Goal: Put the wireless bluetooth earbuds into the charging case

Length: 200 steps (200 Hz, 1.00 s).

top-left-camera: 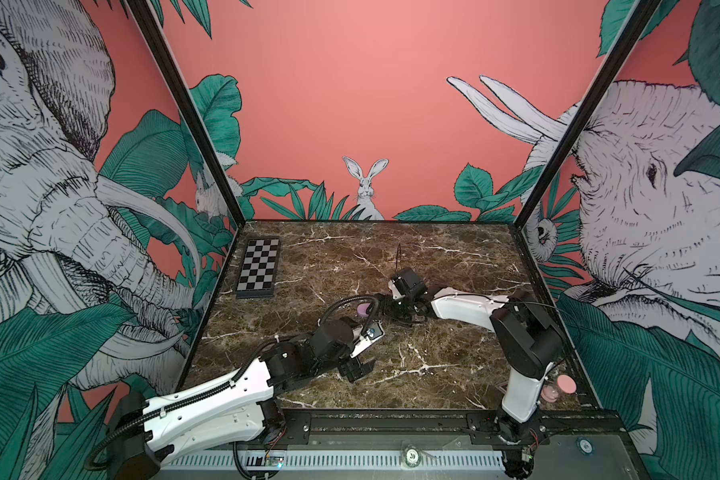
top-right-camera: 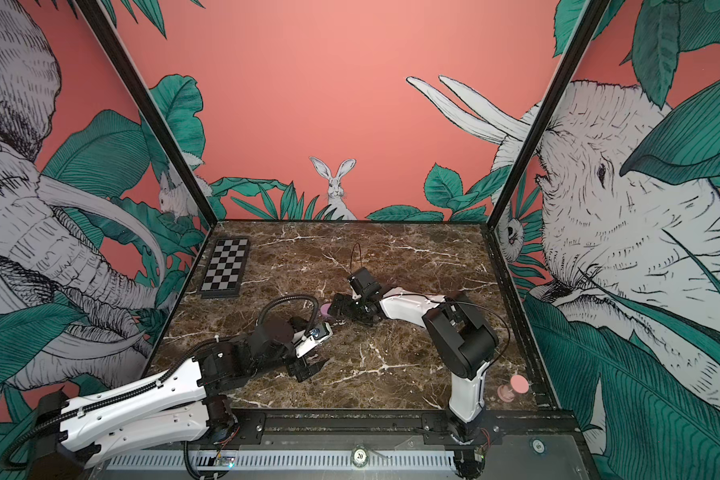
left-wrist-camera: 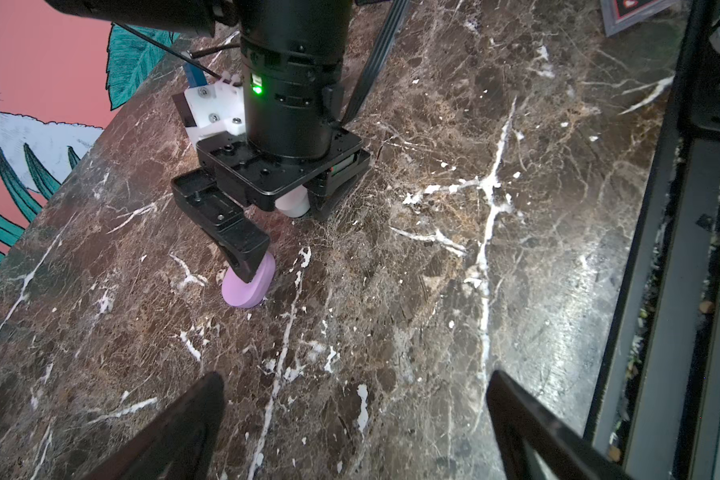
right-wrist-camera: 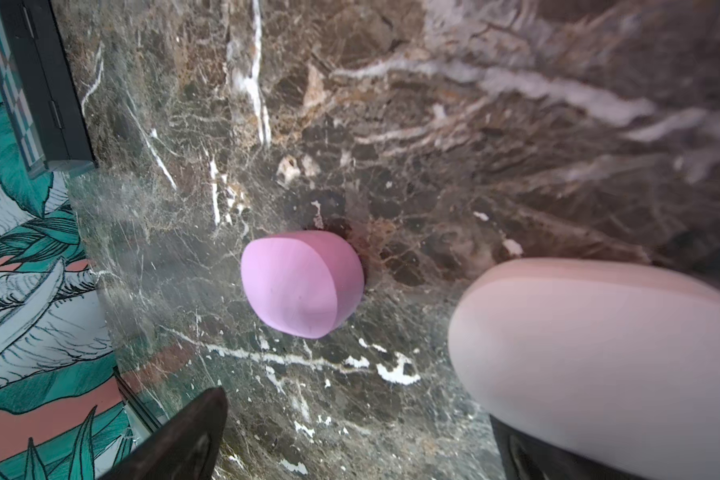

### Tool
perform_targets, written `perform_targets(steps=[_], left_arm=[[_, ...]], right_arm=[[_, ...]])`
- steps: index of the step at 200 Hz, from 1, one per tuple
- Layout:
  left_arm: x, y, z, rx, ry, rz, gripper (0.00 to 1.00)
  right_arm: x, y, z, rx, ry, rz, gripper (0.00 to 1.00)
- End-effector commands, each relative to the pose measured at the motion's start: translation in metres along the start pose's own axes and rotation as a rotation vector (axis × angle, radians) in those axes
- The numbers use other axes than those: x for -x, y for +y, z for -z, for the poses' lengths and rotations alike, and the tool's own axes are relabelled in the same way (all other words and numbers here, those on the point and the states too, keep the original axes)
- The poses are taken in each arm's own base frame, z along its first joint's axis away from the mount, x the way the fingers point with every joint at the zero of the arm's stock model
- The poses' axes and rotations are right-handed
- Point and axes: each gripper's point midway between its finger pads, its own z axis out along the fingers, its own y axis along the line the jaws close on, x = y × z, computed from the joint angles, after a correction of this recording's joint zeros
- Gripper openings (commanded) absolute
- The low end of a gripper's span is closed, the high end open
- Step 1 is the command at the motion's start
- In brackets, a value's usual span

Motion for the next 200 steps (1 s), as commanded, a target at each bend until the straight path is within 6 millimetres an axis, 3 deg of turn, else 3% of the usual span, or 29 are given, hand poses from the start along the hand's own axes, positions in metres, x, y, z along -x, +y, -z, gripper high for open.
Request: perform_targets(steps=[1,30,48,53,74,94,122,152,170,200], left_arm=[[0.010,0.001,0.006,-0.001,-0.024,-0.007,0.99],[0.013,0.003,0.009,0.006,-0.040,-0.003,0.99],[0.015,0.006,0.012,0.020,-0.055,0.000,0.99],[0.016,0.007,0.014,0.023,-0.062,0.002,0.99],[0.020,0.013,0.020,0.057,-0.096,0.015,0.99],[0.023,0.030,0.028,0.152,-0.141,0.072,0.99],[0.017,0.072,0.047,0.393,-0.192,0.187,0.99],[-0.004,0.117,0.065,0.626,-0.241,0.347,0.99],[-0.019,0.144,0.076,0.747,-0.232,0.438,0.99],[-0.045,0.178,0.088,0.928,-0.175,0.509,0.99]], right_arm=[[-0.008,-0.004,-0.005,-0.018,0.015,0.013,0.98],[-0.012,0.025,0.024,0.065,-0.048,0.114,0.98],[-0.009,0.033,0.054,0.072,-0.134,0.161,0.98],[-0.004,0.041,0.070,0.091,-0.177,0.175,0.98],[0.006,0.043,0.108,0.089,-0.271,0.227,0.98],[0.018,0.033,0.142,0.058,-0.333,0.247,0.98],[0.040,-0.004,0.194,-0.084,-0.480,0.275,0.98],[0.065,-0.045,0.240,-0.282,-0.678,0.374,0.98],[0.076,-0.078,0.252,-0.419,-0.735,0.381,0.98],[0.094,-0.132,0.255,-0.577,-0.784,0.321,0.98]])
